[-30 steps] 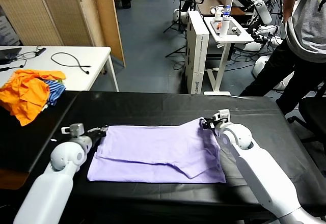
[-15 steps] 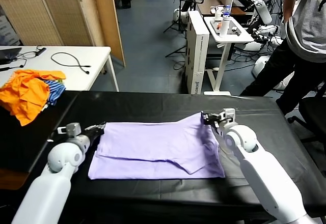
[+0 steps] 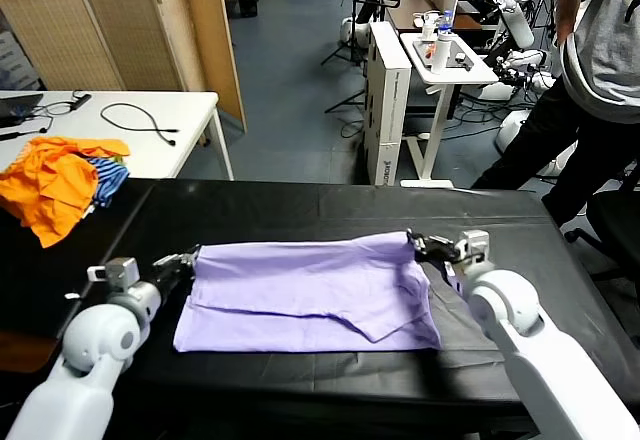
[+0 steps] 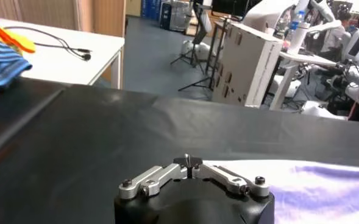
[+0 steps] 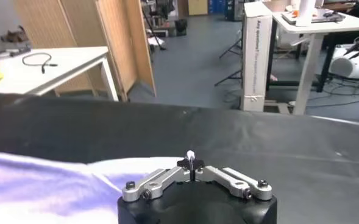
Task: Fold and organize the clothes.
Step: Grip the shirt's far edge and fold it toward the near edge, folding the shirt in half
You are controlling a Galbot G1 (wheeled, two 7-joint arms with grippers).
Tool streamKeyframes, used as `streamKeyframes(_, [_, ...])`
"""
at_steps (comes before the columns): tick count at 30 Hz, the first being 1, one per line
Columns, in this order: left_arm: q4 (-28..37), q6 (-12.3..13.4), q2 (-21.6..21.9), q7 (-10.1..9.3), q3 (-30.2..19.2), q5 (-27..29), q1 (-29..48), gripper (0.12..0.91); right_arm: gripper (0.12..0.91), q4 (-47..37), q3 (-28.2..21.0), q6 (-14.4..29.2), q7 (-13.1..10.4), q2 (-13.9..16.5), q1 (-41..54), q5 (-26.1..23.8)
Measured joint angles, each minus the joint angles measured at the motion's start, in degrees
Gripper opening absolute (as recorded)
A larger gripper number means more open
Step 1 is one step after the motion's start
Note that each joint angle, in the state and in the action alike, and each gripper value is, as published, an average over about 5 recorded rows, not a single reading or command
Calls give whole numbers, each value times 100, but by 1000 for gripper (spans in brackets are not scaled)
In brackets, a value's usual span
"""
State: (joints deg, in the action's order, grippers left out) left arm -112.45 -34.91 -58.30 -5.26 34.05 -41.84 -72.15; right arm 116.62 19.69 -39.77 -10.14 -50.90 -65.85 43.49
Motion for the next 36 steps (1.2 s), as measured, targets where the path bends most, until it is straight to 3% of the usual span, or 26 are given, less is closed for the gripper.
streamKeyframes(15, [-800, -10, -26, 86, 394, 409, -1211, 147, 139, 566, 73, -89, 12, 301, -937, -186])
streamKeyframes(25, [-818, 104, -203, 129, 481, 719, -1659, 147, 145, 712, 165, -40, 268, 330, -1192, -175])
streamKeyframes(28, [-889, 75, -260, 62, 537, 724, -1746, 147, 238, 814, 240, -22, 329, 324, -1253, -115])
streamKeyframes(31, [-1015, 28, -328, 10, 602, 776, -1827, 161, 420, 951, 334, -2, 335, 293, -1326, -10])
streamKeyframes(33, [-1104, -5, -378, -5, 640, 852, -1865, 225, 552, 1052, 433, 34, 323, 253, -1374, 91])
streamKeyframes(36, [-1177, -38, -466, -9, 707, 971, -1850, 401, 736, 1120, 614, 173, 248, 171, -1380, 214])
